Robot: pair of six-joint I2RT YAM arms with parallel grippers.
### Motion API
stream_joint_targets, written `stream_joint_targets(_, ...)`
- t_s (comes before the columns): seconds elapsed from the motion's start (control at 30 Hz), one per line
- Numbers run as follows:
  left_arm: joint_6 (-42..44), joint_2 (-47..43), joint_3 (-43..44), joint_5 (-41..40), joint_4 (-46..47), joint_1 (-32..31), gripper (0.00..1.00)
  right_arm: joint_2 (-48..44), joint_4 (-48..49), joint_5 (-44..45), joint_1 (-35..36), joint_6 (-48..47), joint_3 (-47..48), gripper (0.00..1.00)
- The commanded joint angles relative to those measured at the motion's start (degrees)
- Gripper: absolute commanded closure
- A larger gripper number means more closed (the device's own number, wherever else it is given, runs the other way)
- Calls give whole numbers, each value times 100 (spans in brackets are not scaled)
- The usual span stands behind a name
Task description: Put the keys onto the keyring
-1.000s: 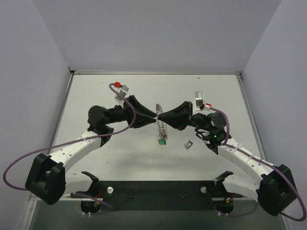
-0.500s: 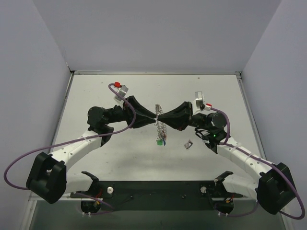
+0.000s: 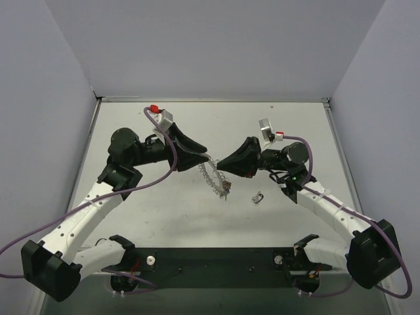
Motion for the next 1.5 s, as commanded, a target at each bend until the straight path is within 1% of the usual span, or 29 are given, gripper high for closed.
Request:
stream_joint_targets(0.0, 961, 27, 602, -72, -1739, 30, 50, -245, 23, -387, -25, -390, 259, 100)
stream_joint_targets(0.13, 1286, 176, 1006, 192, -2590, 30, 49, -272, 5, -413, -25, -426, 233, 100)
stream_joint_targets(0.23, 1462, 282, 1279, 429, -2812, 21, 49, -254, 14, -405, -17, -426, 242, 100)
stream_joint_targets(0.6, 1427, 598, 1578, 931, -2953, -111, 49, -35, 787, -167, 62, 110, 233, 100)
stream_joint_targets(0.7, 1463, 651, 1605, 914, -3032, -146, 47, 97, 797, -176, 106, 137, 312, 100)
stream_joint_targets(0.9, 1506, 572, 1614, 870, -3015, -181, 47, 203, 752, -167, 168, 110, 356, 100)
stream_joint_targets(0.97, 1559, 493, 1614, 686, -3049, -181, 47, 212, 735, -124, 168, 110, 365, 100)
stream_joint_targets(1.03, 1612, 431, 1596, 589, -3146, -181, 51, 203, 709, -54, 168, 102, 373, 100)
stream_joint_targets(1.1, 1682, 361, 1552, 422, -3207, -181, 55, 194, 551, 156, 150, 49, 408, 100)
stream_joint_targets(1.13, 1682, 343, 1535, 395, -3217, -181, 56, 151, 220, 228, 150, -38, 496, 100)
stream_joint_targets(1.2, 1691, 334, 1517, 360, -3217, -181, 56, 124, -230, 316, 177, -231, 619, 100)
stream_joint_targets(1.23, 1700, 343, 1526, 351, -3251, -181, 57, 115, -632, 273, 211, -511, 741, 100)
stream_joint_targets(1.33, 1761, 448, 1578, 316, -3322, -181, 56, 72, -1266, 237, 308, -951, 848, 100)
stream_joint_targets(1.47, 1805, 598, 1675, 395, -3313, -181, 55, 27, -1682, 219, 344, -1172, 953, 100)
